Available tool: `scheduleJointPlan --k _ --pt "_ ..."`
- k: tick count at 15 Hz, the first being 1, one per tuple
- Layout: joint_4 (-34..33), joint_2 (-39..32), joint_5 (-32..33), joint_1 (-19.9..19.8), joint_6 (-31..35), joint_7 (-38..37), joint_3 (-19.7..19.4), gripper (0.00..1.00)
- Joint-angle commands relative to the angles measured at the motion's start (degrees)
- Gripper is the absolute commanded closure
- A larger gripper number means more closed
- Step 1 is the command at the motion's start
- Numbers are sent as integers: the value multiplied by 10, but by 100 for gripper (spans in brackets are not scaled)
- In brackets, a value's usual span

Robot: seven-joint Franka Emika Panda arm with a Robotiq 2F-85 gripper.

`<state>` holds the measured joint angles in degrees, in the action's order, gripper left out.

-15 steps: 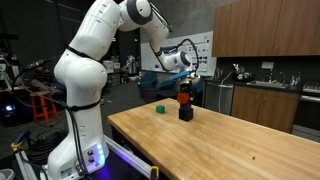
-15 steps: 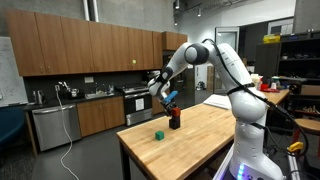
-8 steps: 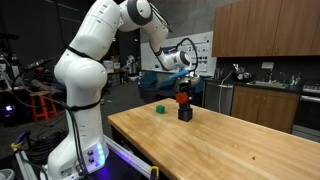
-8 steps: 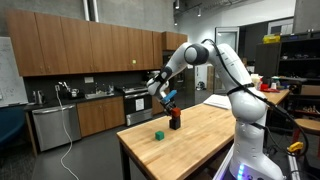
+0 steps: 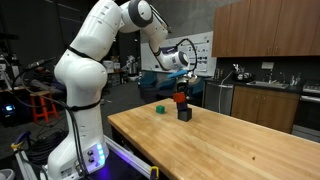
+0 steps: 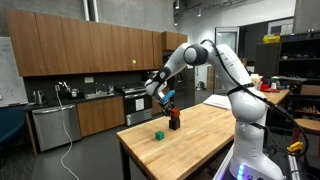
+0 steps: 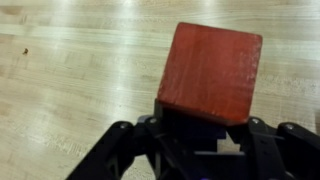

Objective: Remove the three blocks from on top of the black block, put them on the table and then put the orange block on the purple block

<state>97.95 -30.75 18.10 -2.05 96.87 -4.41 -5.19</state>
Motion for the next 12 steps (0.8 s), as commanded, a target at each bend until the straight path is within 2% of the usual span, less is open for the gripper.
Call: scheduleJointPlan --k 1,12 --pt "-31 -13 -9 -1 -36 27 7 67" --pt "-63 -24 -17 13 -46 63 36 67"
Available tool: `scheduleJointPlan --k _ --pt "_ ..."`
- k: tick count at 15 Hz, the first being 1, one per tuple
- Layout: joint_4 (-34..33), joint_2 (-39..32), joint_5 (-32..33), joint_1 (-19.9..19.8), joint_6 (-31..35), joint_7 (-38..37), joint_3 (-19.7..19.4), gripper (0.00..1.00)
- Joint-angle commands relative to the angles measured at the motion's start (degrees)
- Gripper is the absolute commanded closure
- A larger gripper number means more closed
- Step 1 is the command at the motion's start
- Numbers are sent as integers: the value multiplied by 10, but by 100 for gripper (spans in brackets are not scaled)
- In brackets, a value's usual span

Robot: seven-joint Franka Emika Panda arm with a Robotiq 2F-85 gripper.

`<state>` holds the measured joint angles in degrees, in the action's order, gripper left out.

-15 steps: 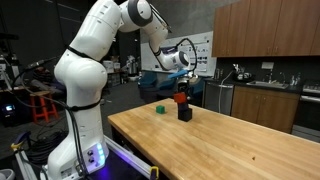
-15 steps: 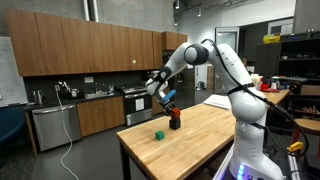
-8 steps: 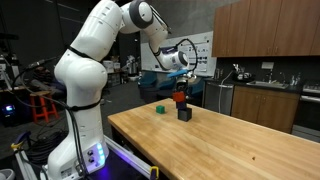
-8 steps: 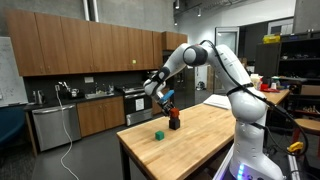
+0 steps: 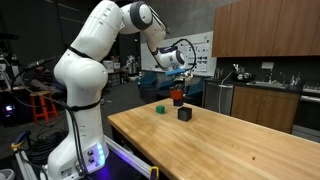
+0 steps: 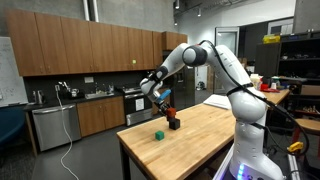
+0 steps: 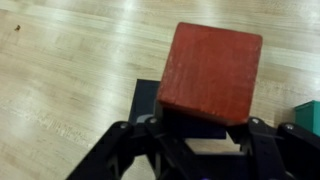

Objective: Remove the three blocks from on top of the black block, put them on the table and then put the orange block on the purple block

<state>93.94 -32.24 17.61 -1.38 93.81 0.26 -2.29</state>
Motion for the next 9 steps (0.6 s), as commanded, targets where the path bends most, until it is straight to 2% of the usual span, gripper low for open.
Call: scheduleJointPlan --k 1,9 --pt "-27 -12 -14 10 -16 18 11 67" --pt "-58 -58 -15 42 11 23 33 67"
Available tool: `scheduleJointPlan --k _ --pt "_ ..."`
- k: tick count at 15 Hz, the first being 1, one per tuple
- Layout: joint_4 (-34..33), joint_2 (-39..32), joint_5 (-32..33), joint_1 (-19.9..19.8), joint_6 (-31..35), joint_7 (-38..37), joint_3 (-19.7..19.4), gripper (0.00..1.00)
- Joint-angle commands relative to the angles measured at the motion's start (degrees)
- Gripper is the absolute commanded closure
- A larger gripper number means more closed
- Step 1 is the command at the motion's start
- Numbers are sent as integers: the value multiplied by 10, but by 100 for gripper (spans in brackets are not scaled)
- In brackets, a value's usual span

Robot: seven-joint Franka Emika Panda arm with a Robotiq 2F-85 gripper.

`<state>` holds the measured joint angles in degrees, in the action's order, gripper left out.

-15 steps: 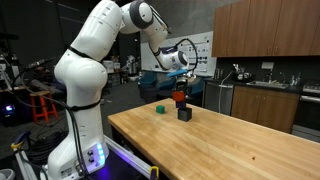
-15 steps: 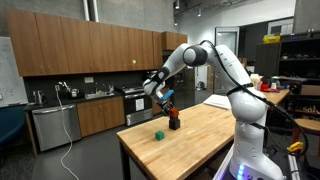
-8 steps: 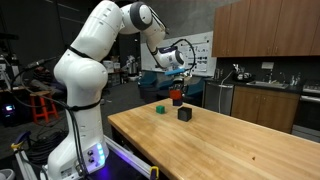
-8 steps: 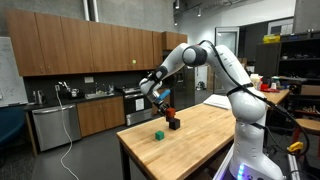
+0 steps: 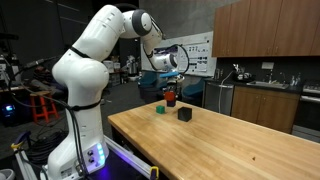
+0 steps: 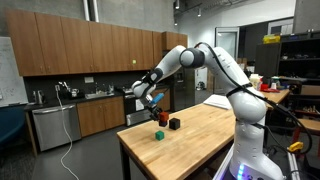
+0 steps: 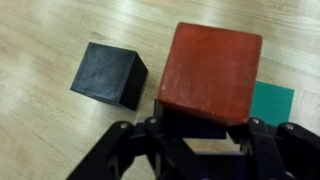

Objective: Remove the three blocks from on top of the black block, put them on the table and then put the orange block on the purple block

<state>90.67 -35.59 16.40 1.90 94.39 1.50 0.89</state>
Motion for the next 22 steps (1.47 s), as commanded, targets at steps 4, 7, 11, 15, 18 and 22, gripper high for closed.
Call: scheduleJointPlan --k 4,7,11,15,18,22 --pt "-34 -53 2 17 34 11 0 67" --pt "-43 -69 5 18 47 14 -3 67" --pt "-59 -79 8 15 50 19 -11 67" --pt "-73 -85 10 12 49 20 -21 67" --pt "-78 -87 10 11 45 24 -25 67" --pt "-75 -88 8 12 46 24 -26 6"
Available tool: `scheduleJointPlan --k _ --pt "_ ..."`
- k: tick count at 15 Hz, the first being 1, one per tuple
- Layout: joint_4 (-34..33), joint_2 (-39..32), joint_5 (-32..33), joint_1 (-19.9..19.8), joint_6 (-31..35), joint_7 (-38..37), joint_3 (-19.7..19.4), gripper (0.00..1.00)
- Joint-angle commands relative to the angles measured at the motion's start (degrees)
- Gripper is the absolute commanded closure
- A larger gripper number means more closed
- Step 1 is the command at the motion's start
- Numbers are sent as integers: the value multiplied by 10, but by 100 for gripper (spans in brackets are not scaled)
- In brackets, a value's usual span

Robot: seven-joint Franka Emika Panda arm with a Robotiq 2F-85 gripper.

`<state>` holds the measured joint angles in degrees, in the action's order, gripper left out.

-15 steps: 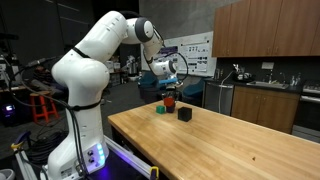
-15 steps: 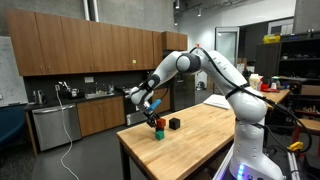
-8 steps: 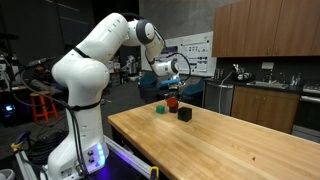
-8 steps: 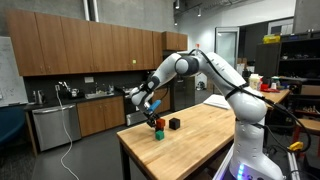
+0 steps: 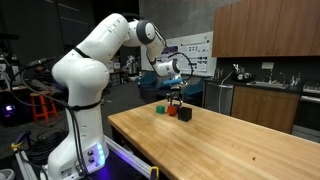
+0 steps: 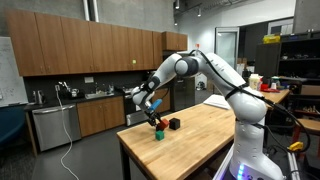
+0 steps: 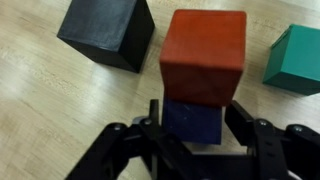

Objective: Remove the three blocks from on top of the black block, put them on the table and then put the orange block on the purple block

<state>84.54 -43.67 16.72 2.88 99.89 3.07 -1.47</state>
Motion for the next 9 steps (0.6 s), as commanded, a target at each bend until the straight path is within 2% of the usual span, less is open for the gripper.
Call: scheduleJointPlan --k 1,9 --pt "-14 -6 4 2 -9 8 -2 2" --pt "19 53 -17 -10 13 4 4 0"
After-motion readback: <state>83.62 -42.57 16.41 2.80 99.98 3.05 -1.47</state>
